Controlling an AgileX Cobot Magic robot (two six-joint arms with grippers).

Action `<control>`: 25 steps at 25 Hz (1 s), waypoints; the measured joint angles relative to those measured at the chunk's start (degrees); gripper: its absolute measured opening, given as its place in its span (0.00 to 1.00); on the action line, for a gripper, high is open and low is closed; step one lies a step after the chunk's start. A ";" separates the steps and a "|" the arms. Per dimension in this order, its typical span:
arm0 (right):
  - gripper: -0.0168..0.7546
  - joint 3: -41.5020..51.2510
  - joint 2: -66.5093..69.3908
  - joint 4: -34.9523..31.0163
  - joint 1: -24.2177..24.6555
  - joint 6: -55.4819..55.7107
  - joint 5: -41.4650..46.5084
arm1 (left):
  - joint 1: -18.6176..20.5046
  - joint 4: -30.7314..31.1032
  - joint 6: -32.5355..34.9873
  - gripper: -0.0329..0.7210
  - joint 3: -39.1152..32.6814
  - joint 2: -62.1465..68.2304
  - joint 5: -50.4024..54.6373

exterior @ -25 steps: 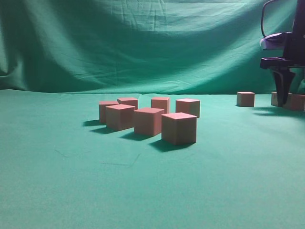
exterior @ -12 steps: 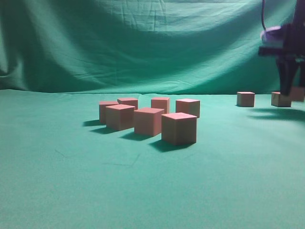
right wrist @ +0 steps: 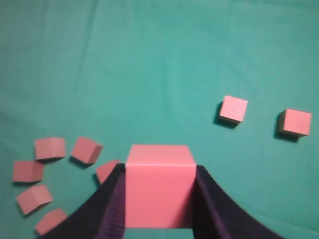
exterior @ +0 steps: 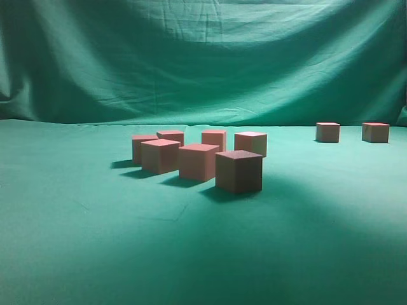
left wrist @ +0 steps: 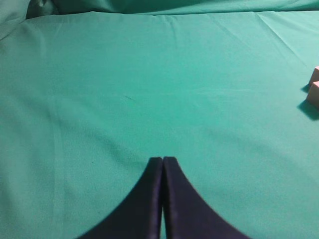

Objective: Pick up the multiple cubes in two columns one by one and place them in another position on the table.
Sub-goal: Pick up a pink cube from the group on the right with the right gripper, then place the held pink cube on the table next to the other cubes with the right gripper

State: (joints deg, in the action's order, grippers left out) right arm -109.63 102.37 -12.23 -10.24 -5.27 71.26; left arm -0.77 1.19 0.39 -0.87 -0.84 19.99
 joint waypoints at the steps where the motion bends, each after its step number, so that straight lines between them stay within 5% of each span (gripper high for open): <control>1: 0.36 1.05 -1.75 0.00 -1.70 0.00 0.14 | 0.00 0.00 0.00 0.04 0.00 0.00 0.00; 15: 0.36 31.56 -17.68 1.71 -25.43 5.63 -1.74 | 0.00 0.00 0.00 0.04 0.00 0.00 0.00; 25: 0.36 47.21 -20.01 1.87 -34.68 9.29 -12.29 | 0.00 0.00 0.00 0.04 0.00 0.00 0.00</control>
State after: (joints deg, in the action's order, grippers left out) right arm -62.42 82.36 -10.36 -44.92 4.02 58.96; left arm -0.77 1.19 0.39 -0.87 -0.84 19.99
